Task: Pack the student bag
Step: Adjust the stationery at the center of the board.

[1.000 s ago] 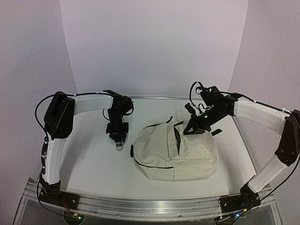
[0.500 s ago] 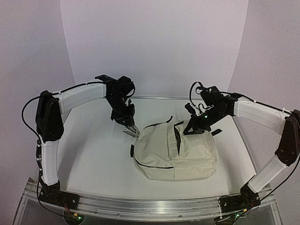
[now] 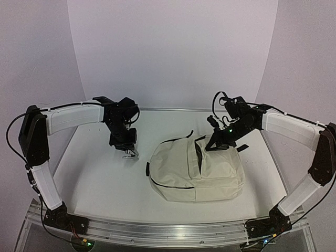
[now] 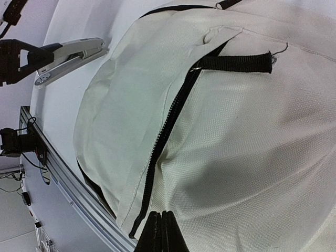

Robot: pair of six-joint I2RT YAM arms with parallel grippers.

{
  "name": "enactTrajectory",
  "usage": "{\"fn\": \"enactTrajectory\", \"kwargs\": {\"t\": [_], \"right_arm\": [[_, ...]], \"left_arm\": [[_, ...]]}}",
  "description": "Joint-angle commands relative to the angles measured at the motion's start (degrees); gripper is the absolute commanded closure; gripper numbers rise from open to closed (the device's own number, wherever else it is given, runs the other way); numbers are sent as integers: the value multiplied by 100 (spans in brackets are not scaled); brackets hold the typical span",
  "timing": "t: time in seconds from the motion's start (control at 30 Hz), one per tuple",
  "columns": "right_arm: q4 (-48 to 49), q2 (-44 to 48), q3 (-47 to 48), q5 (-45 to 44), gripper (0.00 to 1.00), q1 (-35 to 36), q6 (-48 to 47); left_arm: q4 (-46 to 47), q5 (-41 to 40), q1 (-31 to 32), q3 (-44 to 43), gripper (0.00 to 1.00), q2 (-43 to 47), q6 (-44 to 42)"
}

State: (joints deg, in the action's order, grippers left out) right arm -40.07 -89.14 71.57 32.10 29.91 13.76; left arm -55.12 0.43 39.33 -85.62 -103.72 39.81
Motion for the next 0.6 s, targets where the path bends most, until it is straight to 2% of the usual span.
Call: {"fn": "enactTrajectory", "kwargs": {"t": [0.0, 0.1, 0.3, 0.43, 0.57], "right_arm": [[27, 85, 169, -10, 100, 6, -49], [26, 74, 188, -13, 100, 6, -49], [28, 69, 191, -20, 100, 8, -49], [26, 56, 205, -35, 99, 7, -49], [26, 21, 221, -37, 99, 7, -49]], "left_arm": [[627, -988, -16, 997, 100, 640, 152], [961, -1008, -14, 1604, 100, 818, 198], [1363, -817, 90, 2341, 91, 889, 524], [1433, -723, 92, 2485, 85, 848, 706], [1338, -459, 92, 2396, 84, 526, 750]]}}
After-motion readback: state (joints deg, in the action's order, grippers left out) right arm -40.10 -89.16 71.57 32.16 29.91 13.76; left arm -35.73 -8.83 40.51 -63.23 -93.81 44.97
